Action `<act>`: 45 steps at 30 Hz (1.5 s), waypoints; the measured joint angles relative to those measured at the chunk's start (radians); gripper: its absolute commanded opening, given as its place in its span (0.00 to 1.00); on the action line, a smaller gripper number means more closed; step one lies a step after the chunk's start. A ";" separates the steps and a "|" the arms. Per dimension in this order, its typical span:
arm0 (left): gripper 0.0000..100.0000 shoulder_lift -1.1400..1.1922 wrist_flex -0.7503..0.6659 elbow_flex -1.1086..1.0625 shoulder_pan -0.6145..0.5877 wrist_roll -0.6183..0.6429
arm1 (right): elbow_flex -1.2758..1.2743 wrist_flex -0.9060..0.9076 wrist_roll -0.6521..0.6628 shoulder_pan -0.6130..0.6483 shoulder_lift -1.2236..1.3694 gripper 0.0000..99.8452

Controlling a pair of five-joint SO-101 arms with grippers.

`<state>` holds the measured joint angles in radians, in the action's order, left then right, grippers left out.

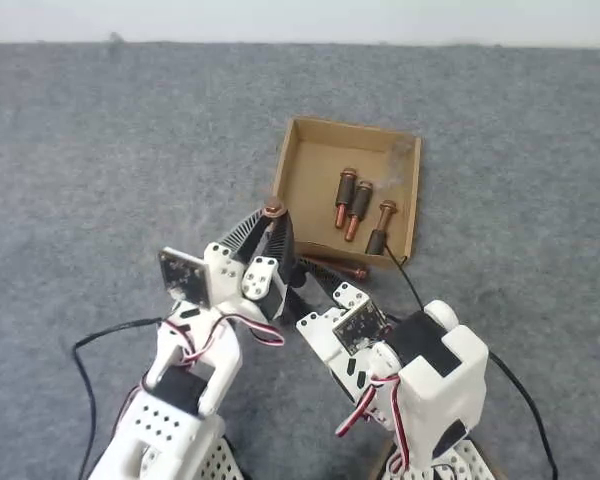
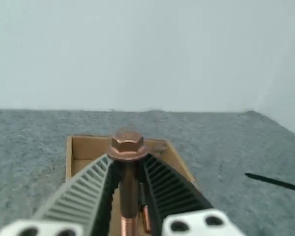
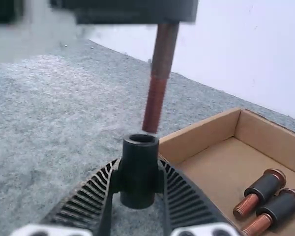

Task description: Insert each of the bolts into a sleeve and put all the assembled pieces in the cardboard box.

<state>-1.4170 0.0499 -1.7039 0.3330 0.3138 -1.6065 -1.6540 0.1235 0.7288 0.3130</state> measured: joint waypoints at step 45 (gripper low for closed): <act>0.01 0.046 -0.009 0.017 0.012 0.071 | 0.002 0.021 0.000 -0.026 0.000 0.01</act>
<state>-1.3709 0.0407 -1.6870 0.3452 0.3844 -1.6049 -1.6326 0.1235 0.7027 0.3130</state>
